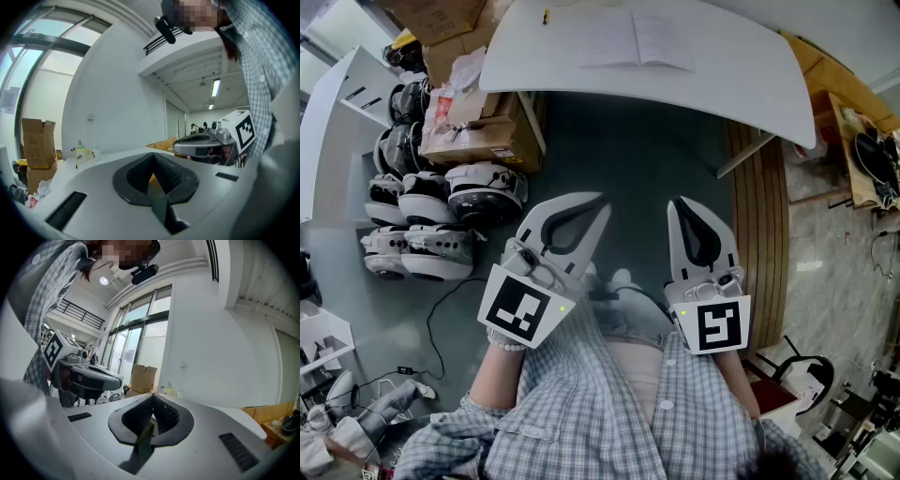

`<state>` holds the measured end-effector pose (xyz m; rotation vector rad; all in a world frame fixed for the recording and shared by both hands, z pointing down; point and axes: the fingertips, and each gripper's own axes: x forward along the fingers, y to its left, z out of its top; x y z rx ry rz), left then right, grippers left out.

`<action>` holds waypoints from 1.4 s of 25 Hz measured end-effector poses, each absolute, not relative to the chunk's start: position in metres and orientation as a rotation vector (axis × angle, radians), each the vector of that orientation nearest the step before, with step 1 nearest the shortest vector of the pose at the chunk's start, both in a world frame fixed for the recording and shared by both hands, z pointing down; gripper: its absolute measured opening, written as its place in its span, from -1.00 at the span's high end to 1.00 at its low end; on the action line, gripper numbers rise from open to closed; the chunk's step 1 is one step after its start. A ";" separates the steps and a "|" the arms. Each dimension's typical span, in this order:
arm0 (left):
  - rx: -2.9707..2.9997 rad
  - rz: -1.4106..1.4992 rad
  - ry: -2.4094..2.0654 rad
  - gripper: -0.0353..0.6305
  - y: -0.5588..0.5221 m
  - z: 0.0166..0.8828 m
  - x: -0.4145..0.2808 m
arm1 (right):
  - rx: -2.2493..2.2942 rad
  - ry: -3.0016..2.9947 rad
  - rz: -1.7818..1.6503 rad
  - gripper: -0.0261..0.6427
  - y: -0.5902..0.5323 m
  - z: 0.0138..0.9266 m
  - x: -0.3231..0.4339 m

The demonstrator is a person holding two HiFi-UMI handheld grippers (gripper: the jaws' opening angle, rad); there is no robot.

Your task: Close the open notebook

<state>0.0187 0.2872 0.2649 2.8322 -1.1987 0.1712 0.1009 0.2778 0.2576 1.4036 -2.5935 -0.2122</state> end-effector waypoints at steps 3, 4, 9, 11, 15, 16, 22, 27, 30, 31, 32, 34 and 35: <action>2.829 0.168 -1.196 0.88 0.289 0.266 0.019 | 1.405 -2.600 -0.214 0.87 0.280 0.257 0.101; 2.830 0.169 -1.196 0.88 0.289 0.266 0.019 | 1.405 -2.601 -0.213 0.87 0.280 0.257 0.101; 2.836 0.166 -1.192 0.88 0.291 0.265 0.019 | 1.407 -2.600 -0.213 0.87 0.283 0.257 0.100; 2.839 0.166 -1.192 0.88 0.290 0.265 0.018 | 1.407 -2.602 -0.212 0.87 0.282 0.257 0.098; 2.839 0.161 -1.197 0.88 0.289 0.264 0.016 | 1.404 -2.607 -0.212 0.87 0.280 0.256 0.096; 2.836 0.160 -1.198 0.88 0.289 0.264 0.016 | 1.402 -2.608 -0.213 0.87 0.281 0.256 0.095; 2.835 0.157 -1.203 0.88 0.289 0.264 0.011 | 1.397 -2.608 -0.211 0.87 0.281 0.256 0.090; 2.837 0.152 -1.200 0.88 0.288 0.265 0.005 | 1.394 -2.608 -0.217 0.87 0.280 0.257 0.084; 2.837 0.149 -1.199 0.88 0.288 0.266 0.002 | 1.389 -2.602 -0.221 0.87 0.282 0.259 0.080; 2.839 0.148 -1.197 0.88 0.288 0.266 0.001 | 1.388 -2.600 -0.220 0.87 0.282 0.259 0.079; 2.842 0.149 -1.195 0.88 0.288 0.265 0.000 | 1.390 -2.600 -0.219 0.87 0.282 0.259 0.078; 2.846 0.151 -1.191 0.88 0.288 0.265 -0.002 | 1.401 -2.605 -0.214 0.87 0.282 0.257 0.076; 2.848 0.150 -1.189 0.88 0.287 0.265 -0.003 | 1.407 -2.606 -0.211 0.87 0.281 0.257 0.076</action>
